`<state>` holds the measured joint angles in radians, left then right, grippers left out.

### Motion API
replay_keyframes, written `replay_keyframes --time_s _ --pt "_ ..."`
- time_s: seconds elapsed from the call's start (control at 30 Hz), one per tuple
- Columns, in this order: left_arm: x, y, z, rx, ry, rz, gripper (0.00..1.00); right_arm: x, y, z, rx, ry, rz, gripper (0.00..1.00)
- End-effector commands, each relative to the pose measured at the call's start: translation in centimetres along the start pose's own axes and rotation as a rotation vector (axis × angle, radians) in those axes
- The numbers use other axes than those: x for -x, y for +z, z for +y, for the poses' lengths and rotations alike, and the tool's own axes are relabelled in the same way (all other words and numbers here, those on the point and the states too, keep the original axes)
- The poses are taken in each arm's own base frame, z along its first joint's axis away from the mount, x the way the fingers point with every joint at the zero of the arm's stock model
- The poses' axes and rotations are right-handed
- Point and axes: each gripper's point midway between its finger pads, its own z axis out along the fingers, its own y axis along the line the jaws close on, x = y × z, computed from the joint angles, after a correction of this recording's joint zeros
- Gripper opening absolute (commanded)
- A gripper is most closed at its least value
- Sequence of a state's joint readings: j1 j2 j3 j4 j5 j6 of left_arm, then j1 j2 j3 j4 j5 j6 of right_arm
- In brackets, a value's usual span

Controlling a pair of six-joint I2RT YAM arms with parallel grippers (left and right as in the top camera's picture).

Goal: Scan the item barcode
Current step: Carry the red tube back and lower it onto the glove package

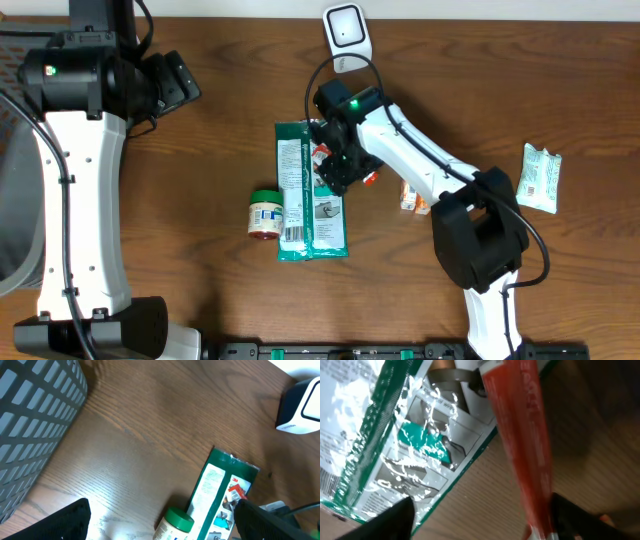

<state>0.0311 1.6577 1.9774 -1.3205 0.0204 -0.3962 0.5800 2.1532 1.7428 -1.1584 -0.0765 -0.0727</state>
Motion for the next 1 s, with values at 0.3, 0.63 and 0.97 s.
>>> replay_keyframes --time_s 0.3,0.63,0.97 --pt "0.2 0.0 0.1 0.005 -0.011 -0.005 0.92 -0.2 -0.9 2.9 0.202 -0.097 -0.009 0.01" --pt "0.2 0.0 0.1 0.005 -0.011 -0.005 0.92 0.3 -0.5 -0.4 0.042 0.044 -0.015 0.73" --pt "0.2 0.0 0.1 0.005 -0.011 -0.005 0.92 0.5 -0.5 -2.9 0.119 0.162 -0.049 0.22"
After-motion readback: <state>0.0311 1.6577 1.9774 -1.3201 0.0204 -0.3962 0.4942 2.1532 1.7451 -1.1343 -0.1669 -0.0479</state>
